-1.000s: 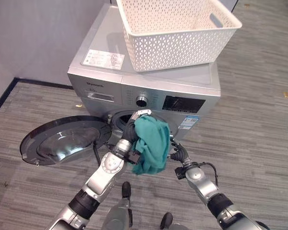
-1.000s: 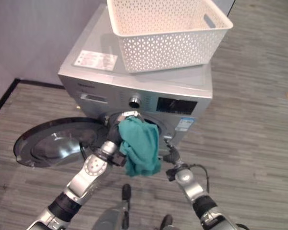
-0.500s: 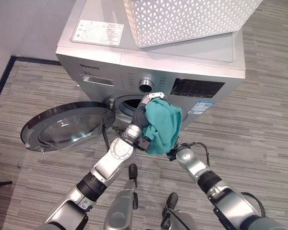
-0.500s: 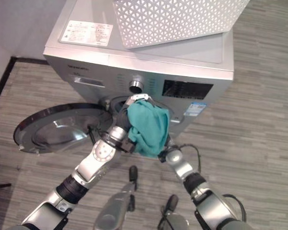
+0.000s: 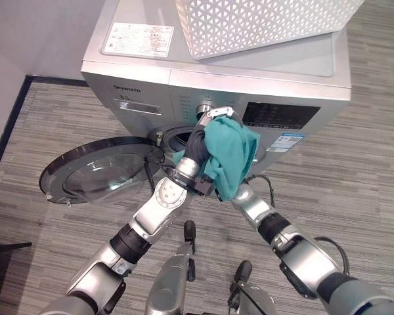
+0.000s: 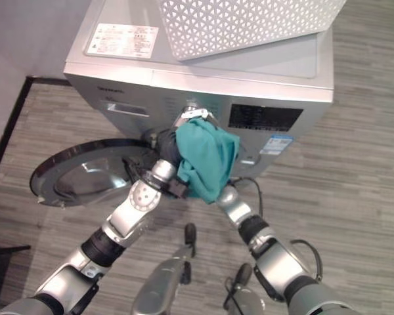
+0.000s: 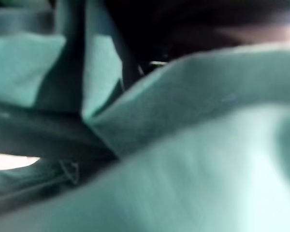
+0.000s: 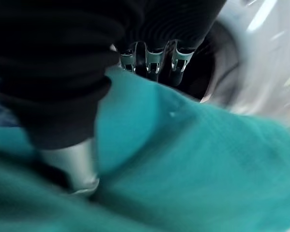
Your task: Grab the laundry basket,head to the washer,open it,put in the laundry and shut it.
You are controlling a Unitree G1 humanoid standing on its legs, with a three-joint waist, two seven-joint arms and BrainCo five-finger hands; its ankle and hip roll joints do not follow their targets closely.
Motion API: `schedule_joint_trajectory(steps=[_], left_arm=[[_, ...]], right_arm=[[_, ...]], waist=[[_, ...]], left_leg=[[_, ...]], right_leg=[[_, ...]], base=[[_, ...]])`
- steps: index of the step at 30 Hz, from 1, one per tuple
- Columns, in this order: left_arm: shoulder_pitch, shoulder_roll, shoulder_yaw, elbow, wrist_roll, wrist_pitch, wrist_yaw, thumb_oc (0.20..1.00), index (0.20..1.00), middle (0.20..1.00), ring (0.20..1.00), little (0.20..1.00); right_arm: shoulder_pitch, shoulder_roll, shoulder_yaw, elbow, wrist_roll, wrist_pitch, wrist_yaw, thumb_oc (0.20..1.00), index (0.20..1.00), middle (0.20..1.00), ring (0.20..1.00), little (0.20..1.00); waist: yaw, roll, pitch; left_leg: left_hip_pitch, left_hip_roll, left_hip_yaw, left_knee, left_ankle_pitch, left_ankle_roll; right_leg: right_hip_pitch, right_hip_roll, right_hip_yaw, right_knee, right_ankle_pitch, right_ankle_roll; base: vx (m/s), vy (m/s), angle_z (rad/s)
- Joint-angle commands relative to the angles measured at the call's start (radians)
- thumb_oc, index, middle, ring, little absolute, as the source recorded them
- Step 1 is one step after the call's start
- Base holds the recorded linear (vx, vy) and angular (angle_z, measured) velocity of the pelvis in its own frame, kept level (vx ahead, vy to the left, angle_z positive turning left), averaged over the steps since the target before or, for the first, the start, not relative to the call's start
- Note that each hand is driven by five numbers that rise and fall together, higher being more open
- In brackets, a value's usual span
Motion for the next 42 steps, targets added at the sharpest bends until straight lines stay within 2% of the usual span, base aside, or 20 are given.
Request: schedule_joint_trajectory(steps=[1,2,4,7,13,20,23,30,38,41,42], left_arm=[[-0.05,-0.015,-0.014,-0.107,-0.049,-0.086,-0.021,0.2,0.2,0.2,0.2,0.2],[-0.05,-0.011,-0.012,-0.119,-0.058,-0.088,-0.03,0.2,0.2,0.2,0.2,0.2],[-0.05,-0.014,-0.012,-0.121,-0.055,-0.088,-0.03,0.2,0.2,0.2,0.2,0.2],[-0.038,-0.009,0.0,-0.128,-0.051,-0.093,-0.031,0.2,0.2,0.2,0.2,0.2],[-0.022,-0.003,0.02,-0.136,-0.054,-0.095,-0.034,0.2,0.2,0.2,0.2,0.2],[0.006,-0.005,0.057,-0.134,-0.042,-0.096,-0.038,0.2,0.2,0.2,0.2,0.2],[0.009,-0.003,0.056,-0.127,-0.044,-0.102,-0.042,0.2,0.2,0.2,0.2,0.2],[0.005,0.001,0.049,-0.137,-0.061,-0.094,-0.065,0.2,0.2,0.2,0.2,0.2],[-0.015,-0.006,0.05,-0.129,-0.059,-0.09,-0.06,0.2,0.2,0.2,0.2,0.2],[-0.021,-0.016,0.054,-0.118,-0.052,-0.09,-0.049,0.2,0.2,0.2,0.2,0.2],[-0.02,-0.016,0.053,-0.118,-0.052,-0.09,-0.048,0.2,0.2,0.2,0.2,0.2]], right_arm=[[-0.067,0.056,-0.14,0.158,0.339,-0.062,0.136,1.0,1.0,1.0,1.0,1.0],[-0.062,0.047,-0.192,0.155,0.461,-0.08,0.181,1.0,1.0,1.0,1.0,1.0],[-0.046,0.05,-0.206,0.141,0.51,-0.084,0.196,1.0,1.0,1.0,1.0,1.0],[-0.016,0.04,-0.212,0.1,0.543,-0.102,0.203,1.0,1.0,1.0,1.0,1.0],[-0.055,0.01,-0.231,0.113,0.538,-0.108,0.207,1.0,1.0,1.0,1.0,1.0],[-0.078,-0.011,-0.166,-0.006,0.502,-0.101,0.255,1.0,1.0,1.0,1.0,1.0],[-0.156,-0.024,-0.121,0.032,0.437,-0.09,0.242,1.0,1.0,1.0,1.0,1.0],[-0.25,-0.008,-0.076,0.093,0.405,-0.054,0.248,1.0,1.0,1.0,1.0,1.0],[-0.254,0.033,-0.078,0.101,0.473,-0.043,0.279,1.0,1.0,1.0,1.0,1.0],[-0.244,0.079,-0.085,0.093,0.518,-0.053,0.287,1.0,1.0,1.0,1.0,1.0],[-0.243,0.079,-0.084,0.093,0.519,-0.053,0.287,0.589,0.589,0.589,0.589,0.589]], waist=[[0.035,0.007,-0.009],[0.042,0.025,-0.011],[0.041,0.035,-0.011],[0.034,0.07,-0.01],[0.04,0.094,-0.027],[0.042,0.095,-0.03],[0.059,0.089,-0.033],[0.086,0.067,-0.034],[0.102,0.066,-0.028],[0.104,0.067,-0.025],[0.104,0.067,-0.026]], left_leg=[[-0.013,0.013,-0.024,0.095,-0.208,-0.025],[-0.028,0.007,-0.029,0.096,-0.205,-0.027],[-0.037,0.005,-0.031,0.098,-0.203,-0.028],[-0.06,-0.002,-0.033,0.095,-0.193,-0.031],[-0.079,-0.015,-0.034,0.082,-0.184,-0.031],[-0.087,-0.032,-0.029,0.072,-0.182,-0.028],[-0.092,-0.036,-0.031,0.069,-0.181,-0.027],[-0.098,-0.039,-0.04,0.076,-0.183,-0.026],[-0.105,-0.042,-0.047,0.076,-0.177,-0.029],[-0.106,-0.041,-0.049,0.074,-0.175,-0.029],[-0.105,-0.041,-0.05,0.074,-0.175,-0.029]], right_leg=[[-0.111,-0.077,0.026,-0.03,0.075,-0.015],[-0.124,-0.083,0.025,-0.024,0.071,-0.012],[-0.132,-0.085,0.027,-0.02,0.069,-0.011],[-0.158,-0.096,0.031,-0.015,0.07,-0.006],[-0.169,-0.108,0.026,-0.03,0.078,0.001],[-0.176,-0.125,0.013,-0.041,0.095,0.012],[-0.173,-0.131,0.003,-0.049,0.103,0.015],[-0.166,-0.132,-0.011,-0.043,0.104,0.014],[-0.173,-0.133,-0.017,-0.029,0.099,0.014],[-0.175,-0.133,-0.018,-0.023,0.095,0.013],[-0.174,-0.133,-0.019,-0.023,0.095,0.013]], base=[[0.0,0.029,0.08],[0.0,0.02,0.24],[-0.01,0.025,0.22],[0.01,0.05,0.04],[0.03,0.042,0.05],[0.02,0.033,0.01],[0.0,0.0,0.0],[0.01,-0.013,0.04],[0.0,-0.012,0.06],[0.0,-0.001,0.02],[0.0,0.0,0.0]])
